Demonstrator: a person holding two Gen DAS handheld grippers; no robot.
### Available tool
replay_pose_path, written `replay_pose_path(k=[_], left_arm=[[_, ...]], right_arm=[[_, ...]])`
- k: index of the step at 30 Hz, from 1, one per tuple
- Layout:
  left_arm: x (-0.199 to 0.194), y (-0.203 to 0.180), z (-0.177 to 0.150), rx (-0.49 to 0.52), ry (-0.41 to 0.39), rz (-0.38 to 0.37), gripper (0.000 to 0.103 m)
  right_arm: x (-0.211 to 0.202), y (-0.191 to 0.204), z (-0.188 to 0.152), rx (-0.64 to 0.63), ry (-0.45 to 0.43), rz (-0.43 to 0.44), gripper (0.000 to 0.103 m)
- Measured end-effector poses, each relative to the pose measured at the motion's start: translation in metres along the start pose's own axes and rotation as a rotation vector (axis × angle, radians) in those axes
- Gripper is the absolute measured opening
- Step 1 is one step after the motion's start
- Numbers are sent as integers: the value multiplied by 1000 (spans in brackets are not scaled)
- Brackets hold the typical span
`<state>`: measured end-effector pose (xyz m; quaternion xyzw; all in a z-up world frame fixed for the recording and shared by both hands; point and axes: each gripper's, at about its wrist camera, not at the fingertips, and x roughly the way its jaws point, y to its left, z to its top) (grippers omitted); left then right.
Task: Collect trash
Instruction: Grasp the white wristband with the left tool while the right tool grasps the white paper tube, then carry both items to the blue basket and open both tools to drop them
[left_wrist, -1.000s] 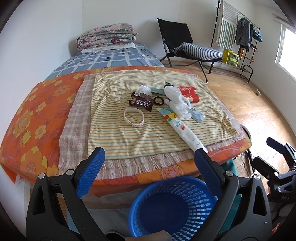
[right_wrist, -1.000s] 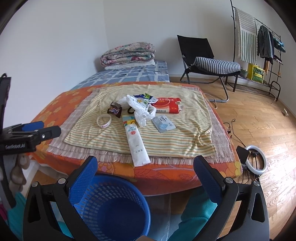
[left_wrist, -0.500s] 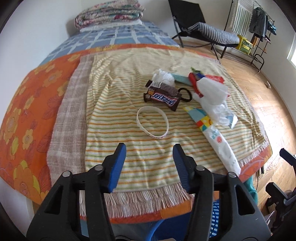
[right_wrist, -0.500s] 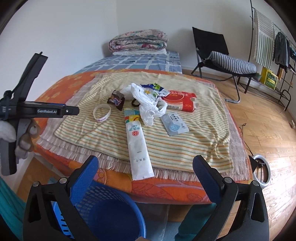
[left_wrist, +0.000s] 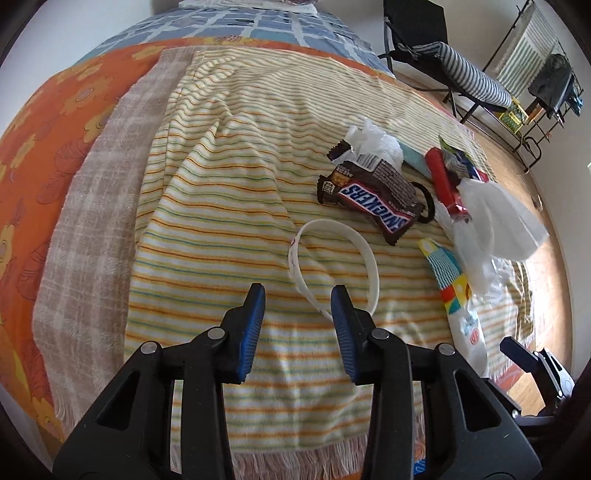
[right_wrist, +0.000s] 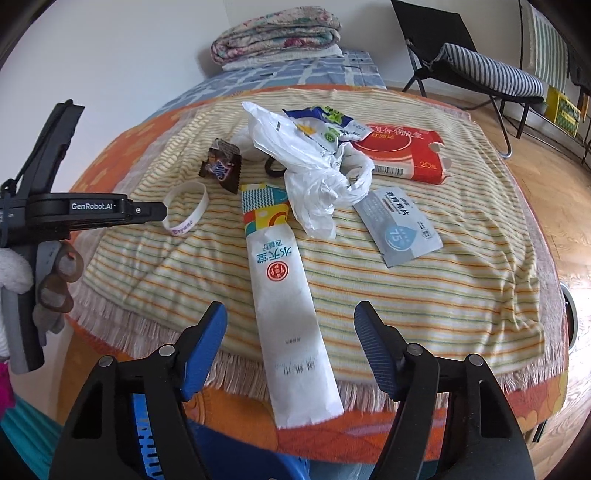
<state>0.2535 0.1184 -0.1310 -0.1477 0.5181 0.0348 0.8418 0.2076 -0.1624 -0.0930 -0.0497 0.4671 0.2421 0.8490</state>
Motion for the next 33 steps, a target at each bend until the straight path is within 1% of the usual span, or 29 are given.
replay_pose_path(k=[2, 6, 8, 10, 12, 14, 17, 18, 21, 24, 26, 33], left_arm=[[6, 0, 2, -4, 8, 3, 30], [11, -1, 8, -12, -3, 6, 28], [13, -3, 11, -6, -7, 19, 19], [14, -4, 12, 8, -17, 34, 12], [15, -5, 13, 17, -27, 47, 8], [15, -4, 13, 19, -35, 48, 6], [14, -2, 12, 19, -41, 37, 4], [14, 0, 12, 17, -42, 35, 4], [11, 2, 11, 13, -46, 34, 3], [5, 4, 11, 11, -55, 34, 3], [2, 5, 10, 8, -62, 28, 3], [-16, 14, 7, -7, -92, 15, 3]], right_arm=[[6, 3, 3, -6, 7, -1, 71], [19, 6, 9, -16, 24, -10, 71], [25, 6, 12, -16, 33, -9, 70], [28, 6, 12, -18, 44, -7, 62], [31, 6, 12, -19, 52, -9, 60], [31, 6, 11, -24, 54, -14, 56], [31, 5, 10, -28, 55, -27, 44], [30, 5, 11, -26, 57, -26, 36], [28, 2, 12, -11, 59, -2, 30], [27, 3, 12, -9, 55, 16, 20], [23, 4, 11, -11, 52, 27, 17], [11, 17, 4, -37, 40, 45, 16]])
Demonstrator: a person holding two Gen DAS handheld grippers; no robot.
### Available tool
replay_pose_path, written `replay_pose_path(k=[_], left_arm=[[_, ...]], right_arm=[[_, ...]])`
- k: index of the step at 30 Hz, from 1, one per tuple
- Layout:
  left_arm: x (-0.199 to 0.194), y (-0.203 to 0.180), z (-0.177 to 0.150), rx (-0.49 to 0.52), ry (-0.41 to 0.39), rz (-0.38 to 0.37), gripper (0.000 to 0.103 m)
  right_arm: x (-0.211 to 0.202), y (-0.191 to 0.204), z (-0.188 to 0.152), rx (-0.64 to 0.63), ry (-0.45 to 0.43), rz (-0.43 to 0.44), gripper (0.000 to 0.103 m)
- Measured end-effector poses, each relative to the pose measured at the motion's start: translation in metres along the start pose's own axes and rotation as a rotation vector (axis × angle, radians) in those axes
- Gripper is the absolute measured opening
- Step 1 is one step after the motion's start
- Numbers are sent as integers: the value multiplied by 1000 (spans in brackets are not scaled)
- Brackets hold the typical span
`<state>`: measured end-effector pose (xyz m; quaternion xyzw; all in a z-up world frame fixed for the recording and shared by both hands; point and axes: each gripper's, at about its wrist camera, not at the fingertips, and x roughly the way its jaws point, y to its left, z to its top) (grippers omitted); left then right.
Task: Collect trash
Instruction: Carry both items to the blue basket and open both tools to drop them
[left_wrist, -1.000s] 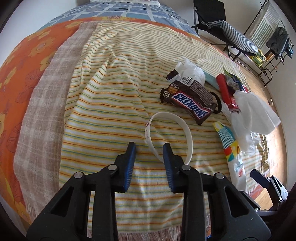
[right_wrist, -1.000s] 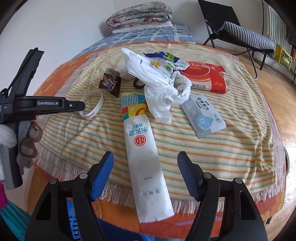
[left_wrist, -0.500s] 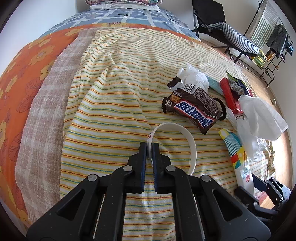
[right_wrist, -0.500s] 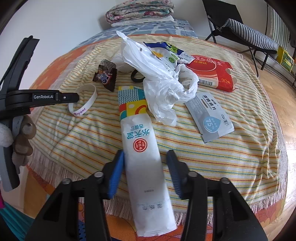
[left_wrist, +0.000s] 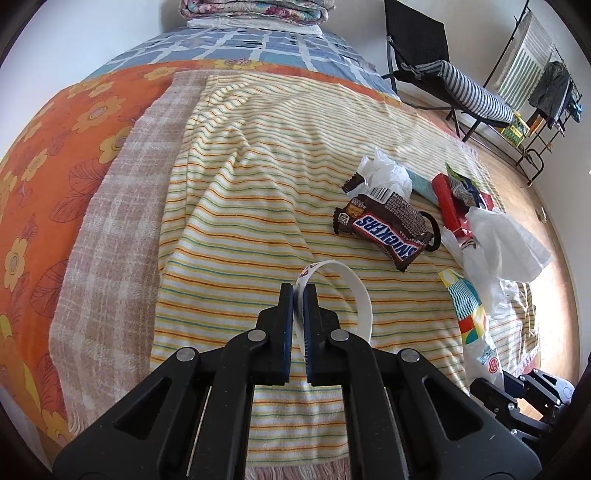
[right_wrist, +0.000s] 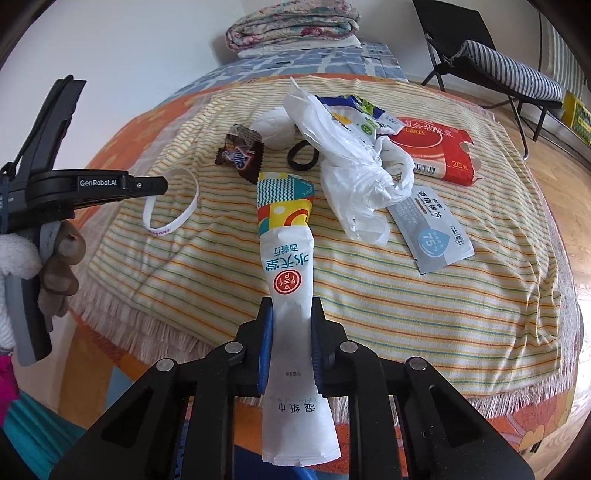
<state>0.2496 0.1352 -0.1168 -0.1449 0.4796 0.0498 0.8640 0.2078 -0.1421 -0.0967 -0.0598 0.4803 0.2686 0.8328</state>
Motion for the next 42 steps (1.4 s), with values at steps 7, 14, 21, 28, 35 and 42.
replay_pose_path(k=[7, 14, 21, 28, 35, 42], left_arm=[[-25, 10, -4, -27, -35, -18, 3], [-61, 6, -33, 32, -55, -35, 3], [-100, -5, -75, 85, -63, -81, 3], [-122, -15, -117, 117, -58, -108, 3], [-126, -29, -154, 172, -38, -104, 3], [-113, -35, -183, 196, 23, -110, 3]], right_arm=[[-23, 11, -7, -18, -24, 30, 16], [-51, 19, -26, -43, -35, 49, 16], [-83, 26, -53, -61, -37, 70, 16], [-107, 36, -78, -72, -36, 87, 16], [-109, 45, -102, -73, 2, 100, 16], [-99, 45, -129, -51, 59, 109, 16]])
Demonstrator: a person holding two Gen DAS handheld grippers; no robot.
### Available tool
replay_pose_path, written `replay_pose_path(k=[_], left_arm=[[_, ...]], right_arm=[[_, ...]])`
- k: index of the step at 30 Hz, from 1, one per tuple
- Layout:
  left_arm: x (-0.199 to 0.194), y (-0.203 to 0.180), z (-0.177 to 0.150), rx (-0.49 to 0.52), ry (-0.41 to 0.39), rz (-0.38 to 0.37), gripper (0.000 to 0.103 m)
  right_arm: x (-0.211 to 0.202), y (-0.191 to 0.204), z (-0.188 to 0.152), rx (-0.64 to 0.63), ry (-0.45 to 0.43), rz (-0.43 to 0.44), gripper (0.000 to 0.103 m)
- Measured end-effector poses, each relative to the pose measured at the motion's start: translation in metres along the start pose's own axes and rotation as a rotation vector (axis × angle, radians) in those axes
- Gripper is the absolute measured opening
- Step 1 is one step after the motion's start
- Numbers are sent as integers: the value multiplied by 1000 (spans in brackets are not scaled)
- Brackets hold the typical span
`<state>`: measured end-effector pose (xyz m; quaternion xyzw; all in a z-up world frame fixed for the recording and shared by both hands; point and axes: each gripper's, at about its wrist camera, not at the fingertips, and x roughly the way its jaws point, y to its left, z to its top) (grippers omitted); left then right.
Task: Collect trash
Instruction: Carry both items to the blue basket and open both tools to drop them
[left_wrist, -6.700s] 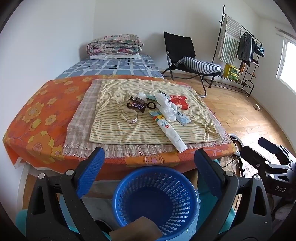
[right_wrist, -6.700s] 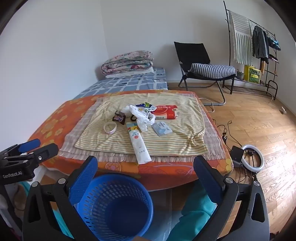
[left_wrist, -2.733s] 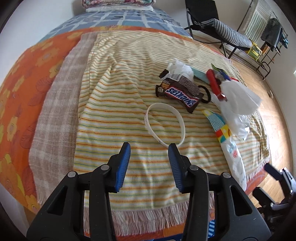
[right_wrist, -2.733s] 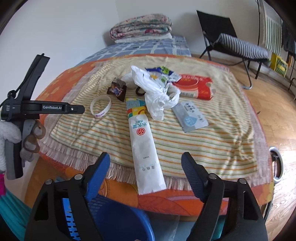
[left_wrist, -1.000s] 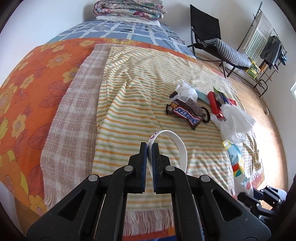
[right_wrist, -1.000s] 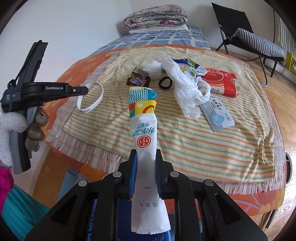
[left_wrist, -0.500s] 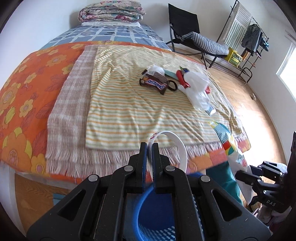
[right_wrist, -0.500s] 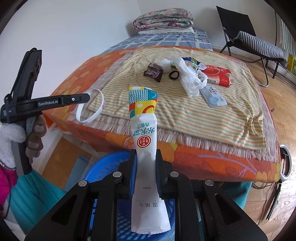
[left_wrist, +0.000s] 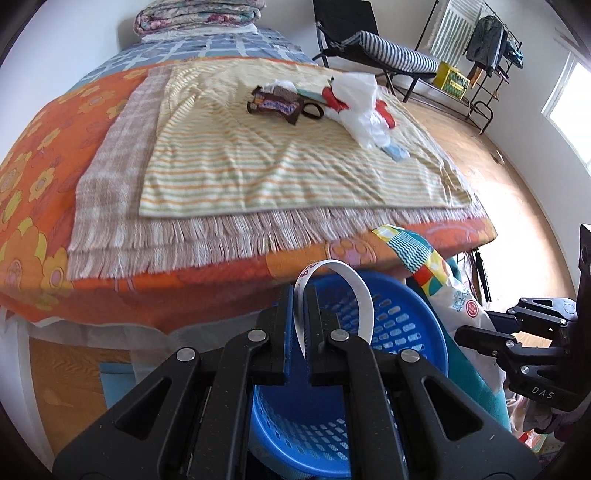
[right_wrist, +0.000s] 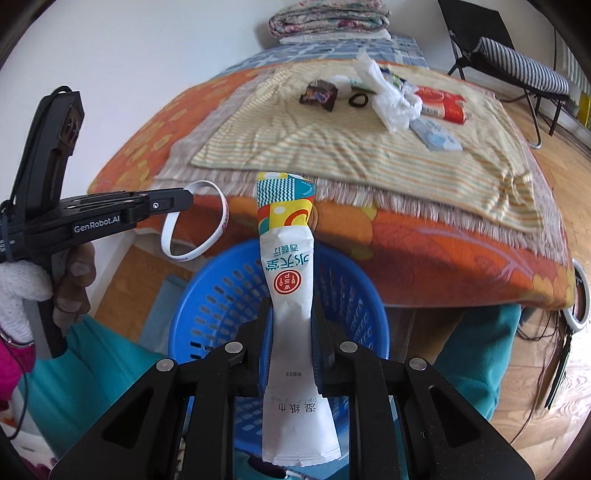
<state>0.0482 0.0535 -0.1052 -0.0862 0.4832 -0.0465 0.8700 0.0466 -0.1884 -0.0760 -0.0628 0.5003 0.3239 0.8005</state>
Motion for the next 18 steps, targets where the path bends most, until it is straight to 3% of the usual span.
replay_pose_path(k=[18], left_arm=[[31, -11, -30, 68, 119, 10, 3]], right_arm=[[35, -6, -30, 59, 109, 4, 17]])
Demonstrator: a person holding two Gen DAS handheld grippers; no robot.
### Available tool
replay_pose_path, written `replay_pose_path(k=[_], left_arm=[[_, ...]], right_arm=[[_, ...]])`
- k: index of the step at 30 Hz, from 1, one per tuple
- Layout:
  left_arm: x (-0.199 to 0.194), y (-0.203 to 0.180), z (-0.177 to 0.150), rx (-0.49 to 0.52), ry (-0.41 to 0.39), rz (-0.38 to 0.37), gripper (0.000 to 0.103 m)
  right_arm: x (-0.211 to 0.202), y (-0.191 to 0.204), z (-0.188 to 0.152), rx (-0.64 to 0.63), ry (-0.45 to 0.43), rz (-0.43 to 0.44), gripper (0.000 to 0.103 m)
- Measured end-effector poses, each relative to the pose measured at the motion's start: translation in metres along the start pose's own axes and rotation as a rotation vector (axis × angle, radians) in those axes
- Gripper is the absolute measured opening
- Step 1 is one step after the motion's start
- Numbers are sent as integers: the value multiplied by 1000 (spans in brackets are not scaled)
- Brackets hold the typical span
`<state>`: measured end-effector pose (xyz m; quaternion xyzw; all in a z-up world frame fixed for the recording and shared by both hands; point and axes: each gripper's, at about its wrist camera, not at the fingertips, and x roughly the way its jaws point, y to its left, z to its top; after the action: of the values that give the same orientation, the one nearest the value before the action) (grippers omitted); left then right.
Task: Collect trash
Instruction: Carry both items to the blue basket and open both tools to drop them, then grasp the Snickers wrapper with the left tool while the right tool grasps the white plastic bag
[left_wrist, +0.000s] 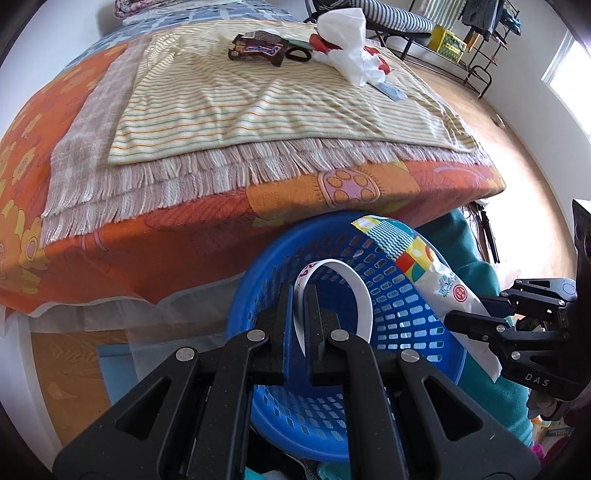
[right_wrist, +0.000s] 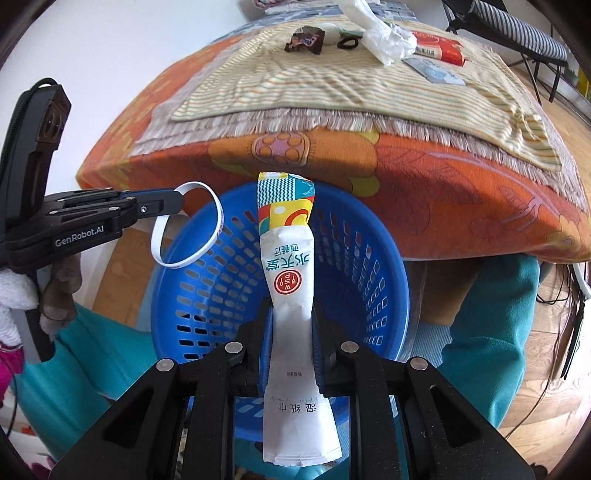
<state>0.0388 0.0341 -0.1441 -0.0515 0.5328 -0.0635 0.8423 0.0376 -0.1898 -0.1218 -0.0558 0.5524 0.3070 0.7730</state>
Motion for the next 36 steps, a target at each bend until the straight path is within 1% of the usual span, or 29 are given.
replay_pose_path(k=[5, 7, 9, 11, 13, 15, 16, 17, 24, 28, 33, 35, 36], left_arm=[[2, -9, 0, 36, 9, 1, 3], [4, -11, 0, 41, 19, -2, 6], [5, -11, 0, 38, 25, -6, 12], [6, -11, 0, 37, 27, -5, 23], [5, -12, 0, 41, 22, -2, 27], [4, -13, 0, 40, 19, 1, 33], [4, -12, 1, 37, 18, 1, 42], [4, -12, 1, 34, 16, 0, 46], [4, -13, 3, 35, 12, -1, 46], [3, -14, 4, 38, 9, 1, 46], [-1, -13, 12, 21, -6, -6, 46], [-3, -13, 16, 17, -12, -7, 46], [-4, -13, 20, 14, -16, -9, 46]], right_arm=[[4, -2, 0, 13, 14, -7, 18], [5, -3, 0, 24, 25, -15, 23], [6, -4, 0, 33, 29, -15, 26], [6, -4, 0, 34, 28, -17, 30], [5, -4, 0, 33, 24, -20, 34], [4, -5, 0, 33, 20, -20, 37], [3, -4, 0, 33, 18, -21, 39], [3, -4, 1, 34, 15, -21, 39], [-3, -7, 6, 45, -8, -25, 41], [-7, -11, 9, 60, -28, -24, 47], [-15, -16, 18, 64, -65, -38, 49], [-18, -18, 23, 66, -81, -45, 54], [-20, -20, 25, 69, -90, -45, 58]])
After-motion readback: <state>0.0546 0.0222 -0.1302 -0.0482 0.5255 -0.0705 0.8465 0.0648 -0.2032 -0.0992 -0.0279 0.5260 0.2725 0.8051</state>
